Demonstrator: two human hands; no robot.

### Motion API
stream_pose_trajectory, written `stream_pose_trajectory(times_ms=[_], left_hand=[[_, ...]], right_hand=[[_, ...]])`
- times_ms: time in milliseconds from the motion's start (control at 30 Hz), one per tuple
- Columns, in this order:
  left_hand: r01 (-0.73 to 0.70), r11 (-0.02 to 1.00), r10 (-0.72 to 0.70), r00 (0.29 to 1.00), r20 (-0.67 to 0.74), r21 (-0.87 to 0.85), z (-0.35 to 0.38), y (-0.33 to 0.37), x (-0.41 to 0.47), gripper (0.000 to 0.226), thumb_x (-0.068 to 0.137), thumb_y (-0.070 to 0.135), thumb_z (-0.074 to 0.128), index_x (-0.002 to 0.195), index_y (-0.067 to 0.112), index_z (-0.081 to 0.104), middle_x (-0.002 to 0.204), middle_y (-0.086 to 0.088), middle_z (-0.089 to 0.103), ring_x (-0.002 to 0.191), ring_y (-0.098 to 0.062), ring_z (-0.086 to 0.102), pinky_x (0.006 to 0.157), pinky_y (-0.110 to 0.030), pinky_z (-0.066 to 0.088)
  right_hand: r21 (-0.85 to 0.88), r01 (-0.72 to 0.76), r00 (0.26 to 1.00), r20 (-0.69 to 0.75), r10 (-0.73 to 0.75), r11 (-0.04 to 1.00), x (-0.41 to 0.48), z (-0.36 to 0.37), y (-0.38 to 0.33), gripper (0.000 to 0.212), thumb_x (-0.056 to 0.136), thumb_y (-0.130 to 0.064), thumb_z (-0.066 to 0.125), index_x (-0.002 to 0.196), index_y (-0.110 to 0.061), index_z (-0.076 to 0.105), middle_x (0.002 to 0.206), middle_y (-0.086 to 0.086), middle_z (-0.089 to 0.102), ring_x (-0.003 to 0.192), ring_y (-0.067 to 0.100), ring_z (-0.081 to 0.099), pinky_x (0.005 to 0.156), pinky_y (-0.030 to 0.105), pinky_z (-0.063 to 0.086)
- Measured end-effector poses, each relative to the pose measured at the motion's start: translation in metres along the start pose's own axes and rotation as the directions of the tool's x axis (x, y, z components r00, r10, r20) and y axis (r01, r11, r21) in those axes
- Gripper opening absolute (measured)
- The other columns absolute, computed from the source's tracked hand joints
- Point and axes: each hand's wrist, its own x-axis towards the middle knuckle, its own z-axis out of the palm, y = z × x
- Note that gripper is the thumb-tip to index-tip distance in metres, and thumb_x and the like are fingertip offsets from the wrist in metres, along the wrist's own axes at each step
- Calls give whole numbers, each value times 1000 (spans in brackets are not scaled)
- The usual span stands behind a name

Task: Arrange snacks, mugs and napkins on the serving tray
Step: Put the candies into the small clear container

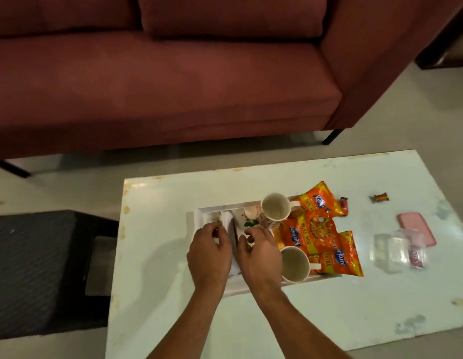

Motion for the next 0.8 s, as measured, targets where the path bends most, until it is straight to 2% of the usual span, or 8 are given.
stream_pose_trajectory(times_ms=[67,133,233,300,367,467,600,800], left_hand=[[-63,996,63,998,3,-63,-5,28,4,17,100,30,56,100,24,73,96,9,74,83,-10,67,70,-19,49],[-159,981,163,986,30,-114,-6,63,5,14,99,29,58,98,26,72,94,12,72,80,-3,61,66,-6,39],[-257,951,278,955,105,-172,9,118,-2,13,97,30,59,97,26,72,95,9,73,83,-9,64,70,-19,48],[-282,939,316,932,175,-196,27,149,-15,14,96,29,61,101,24,73,99,6,75,89,-15,68,80,-30,53],[-296,931,344,906,246,-212,49,173,-32,17,96,28,61,106,23,73,104,4,76,95,-18,70,84,-30,53],[-324,920,384,860,337,-220,92,196,-61,20,97,29,60,112,23,72,109,4,76,101,-17,70,87,-31,54],[-318,924,380,816,435,-213,153,215,-104,24,97,28,59,119,22,70,113,3,75,104,-16,70,88,-29,54],[-283,949,314,789,529,-140,233,231,-146,26,98,24,59,121,21,68,116,1,74,103,-20,70,91,-39,56]], right_hand=[[69,13,998,-70,-8,998,3,-17,-9,14,96,-30,58,99,-23,70,104,-6,70,89,11,63,72,28,55],[115,25,989,-150,-7,993,9,-43,-16,11,96,-28,59,94,-25,70,94,-9,70,83,7,61,69,21,49],[161,-1,959,-278,47,987,25,-90,-7,14,98,-31,59,101,-26,72,94,-11,71,81,3,60,67,9,39],[188,-32,930,-355,99,982,37,-122,11,17,98,-32,59,104,-25,73,98,-9,73,84,4,63,70,13,47],[234,-73,905,-393,163,969,45,-150,35,19,98,-34,57,104,-25,73,97,-7,73,84,8,66,75,27,56],[269,-136,855,-454,250,954,52,-182,82,17,95,-31,58,98,-24,74,90,-7,70,78,12,66,73,36,55],[247,-275,815,-452,362,929,52,-218,161,16,93,-26,58,96,-23,73,94,-7,71,81,14,66,72,33,53],[152,-431,795,-402,454,889,61,-257,274,17,95,-24,56,98,-20,73,94,0,69,75,17,62,61,26,41]])
